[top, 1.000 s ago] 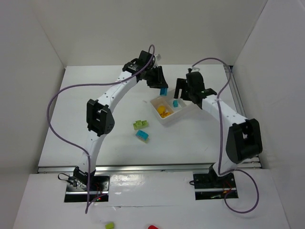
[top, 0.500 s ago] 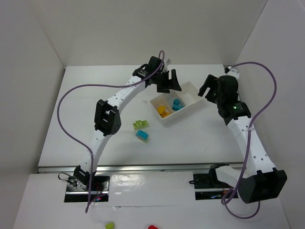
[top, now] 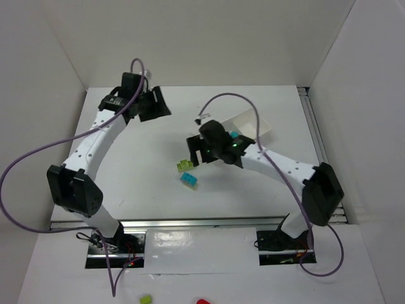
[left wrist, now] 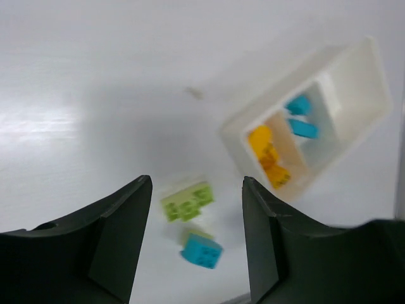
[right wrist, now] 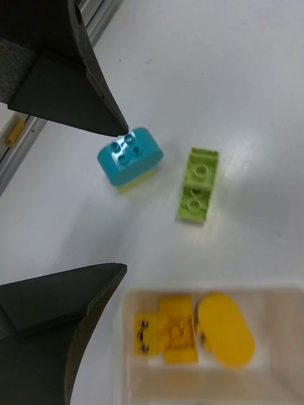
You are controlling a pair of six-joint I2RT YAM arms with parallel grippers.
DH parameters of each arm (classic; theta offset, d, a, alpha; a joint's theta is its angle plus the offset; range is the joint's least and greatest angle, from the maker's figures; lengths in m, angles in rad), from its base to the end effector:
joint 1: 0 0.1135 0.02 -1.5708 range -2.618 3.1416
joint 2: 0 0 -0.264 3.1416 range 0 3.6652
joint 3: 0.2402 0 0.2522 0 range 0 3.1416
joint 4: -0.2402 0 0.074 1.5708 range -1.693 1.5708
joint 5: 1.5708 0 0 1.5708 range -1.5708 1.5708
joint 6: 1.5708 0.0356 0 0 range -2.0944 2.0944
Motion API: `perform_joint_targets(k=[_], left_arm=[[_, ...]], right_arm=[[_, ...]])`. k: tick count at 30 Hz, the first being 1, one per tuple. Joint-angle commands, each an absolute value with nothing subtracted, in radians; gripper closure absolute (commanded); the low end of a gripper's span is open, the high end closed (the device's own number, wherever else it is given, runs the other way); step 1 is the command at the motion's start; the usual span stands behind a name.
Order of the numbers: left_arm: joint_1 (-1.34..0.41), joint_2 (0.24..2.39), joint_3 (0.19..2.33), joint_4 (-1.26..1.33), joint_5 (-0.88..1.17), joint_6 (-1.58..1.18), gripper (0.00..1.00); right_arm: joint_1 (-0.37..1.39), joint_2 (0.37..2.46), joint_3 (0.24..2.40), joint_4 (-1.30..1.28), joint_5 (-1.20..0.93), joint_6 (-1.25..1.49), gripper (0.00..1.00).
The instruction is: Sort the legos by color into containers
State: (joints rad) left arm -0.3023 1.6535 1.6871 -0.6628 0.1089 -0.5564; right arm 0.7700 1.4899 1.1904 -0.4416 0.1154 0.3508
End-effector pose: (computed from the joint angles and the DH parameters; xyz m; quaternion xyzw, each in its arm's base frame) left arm 0.3550 -0.1148 0.3804 -0.0883 0.8858 -0.2326 0.3916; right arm 0.2406 0.2275 0.2879 -0.1674 0.8985 0.1692 0.3689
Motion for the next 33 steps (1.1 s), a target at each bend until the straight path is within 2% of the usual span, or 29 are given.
perform_joint_targets(k=[1,9,15,21,28,30,33], left_arm=[[-0.22,1.585,1.53,-0.707,-0.017,-0.592,0.32],[-0.078,1.471,1.393,-0.687,-0.037,-0.627,0.32],[-0.043,1.471,1.374,-0.678,-0.003,-0.618,0.32],[-0.025,1.471,1.356,-0.658,0.028,-0.618,0.32],[-0.025,1.48,1.356,-0.649,0.073,-0.565,0.32],[-0.025,1.48,1.347,-0.612,0.158,-0.506,0.31],[-0.025,1.471,1.296,-0.524,0.332,-0.44,0.28]], right_arm=[[0.862,1.615,1.302,-0.44,0.166,0.305,0.12],[0.885,1.879,1.466,-0.428,0.184,0.376,0.13],[0.885,1.996,1.537,-0.428,0.153,0.385,0.22],[0.885,2.046,1.548,-0.439,0.153,0.394,0.4],[0.894,2.031,1.578,-0.439,0.183,0.394,0.77],[0.855,1.99,1.578,-0.439,0.12,0.383,0.81],[0.78,1.912,1.578,-0.43,-0.075,0.383,0.81]])
